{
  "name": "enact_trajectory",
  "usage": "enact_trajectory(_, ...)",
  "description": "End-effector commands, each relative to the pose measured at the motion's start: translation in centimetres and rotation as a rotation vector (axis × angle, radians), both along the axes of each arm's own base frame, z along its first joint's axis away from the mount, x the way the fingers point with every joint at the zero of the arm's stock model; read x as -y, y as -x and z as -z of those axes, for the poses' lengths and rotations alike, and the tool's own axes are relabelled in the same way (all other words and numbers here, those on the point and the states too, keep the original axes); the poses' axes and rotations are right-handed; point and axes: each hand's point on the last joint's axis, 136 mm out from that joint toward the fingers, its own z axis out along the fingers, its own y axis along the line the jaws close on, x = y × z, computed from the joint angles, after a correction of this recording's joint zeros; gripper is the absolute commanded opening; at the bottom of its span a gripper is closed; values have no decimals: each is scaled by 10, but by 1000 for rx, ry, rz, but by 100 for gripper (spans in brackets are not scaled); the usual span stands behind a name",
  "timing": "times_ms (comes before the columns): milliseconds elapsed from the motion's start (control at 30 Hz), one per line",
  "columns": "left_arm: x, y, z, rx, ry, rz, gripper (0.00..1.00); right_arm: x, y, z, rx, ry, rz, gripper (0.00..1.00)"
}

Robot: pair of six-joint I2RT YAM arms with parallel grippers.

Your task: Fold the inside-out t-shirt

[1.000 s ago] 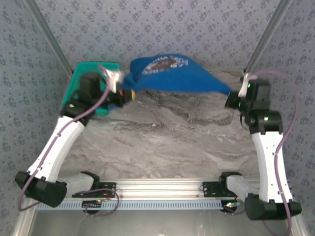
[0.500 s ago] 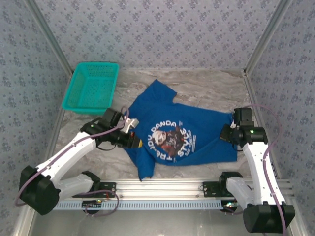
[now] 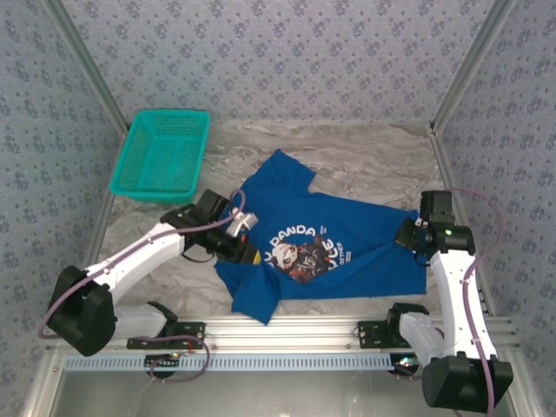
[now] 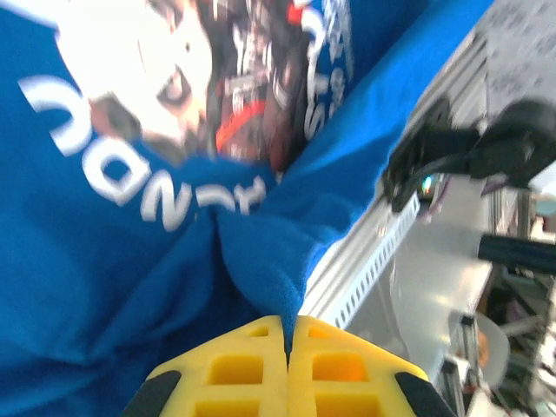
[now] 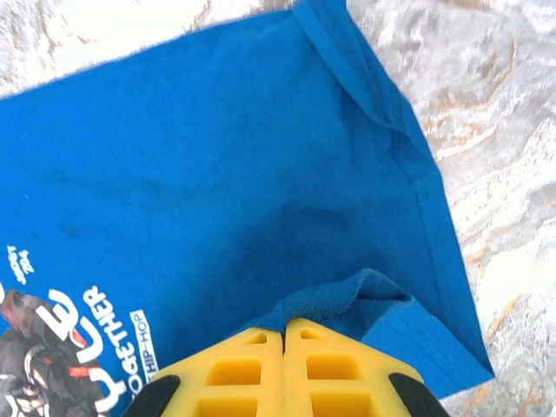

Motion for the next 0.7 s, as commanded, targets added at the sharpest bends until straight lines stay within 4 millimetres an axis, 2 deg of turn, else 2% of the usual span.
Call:
enact_trajectory(0,-7,-47,-34,154,61,-114,0,5,-20,-24,114,14,22,0)
enact_trajectory(133,-20,-75,-59,263,42,-193,0,-1,-31,-25,117,0,-21,0)
enact_trajectory(200,-29,-87,-81,376,30,-241,0,-3,-36,-40,169,11,-53,0)
enact_trajectory(233,-35,-93,-96,442,34,-272,0,-5,-41,-55,217,23,-76,0)
enact_trajectory(300,-47,-107,-134,602,29,-344,0,-9,-49,-93,324,49,-116,0)
enact_trajectory(400,-68,-113,-208,869,25,-439,0,-18,-52,-170,510,101,-182,0)
enact_trajectory(467,-87,-103,-264,1063,18,-498,0,-19,-43,-218,593,167,-209,0)
enact_trajectory(533,-109,-87,-311,1220,9,-562,0,-18,-28,-265,687,220,-213,0)
enact_trajectory(667,-143,-44,-384,1428,44,-649,0,-22,12,-339,871,253,-230,0)
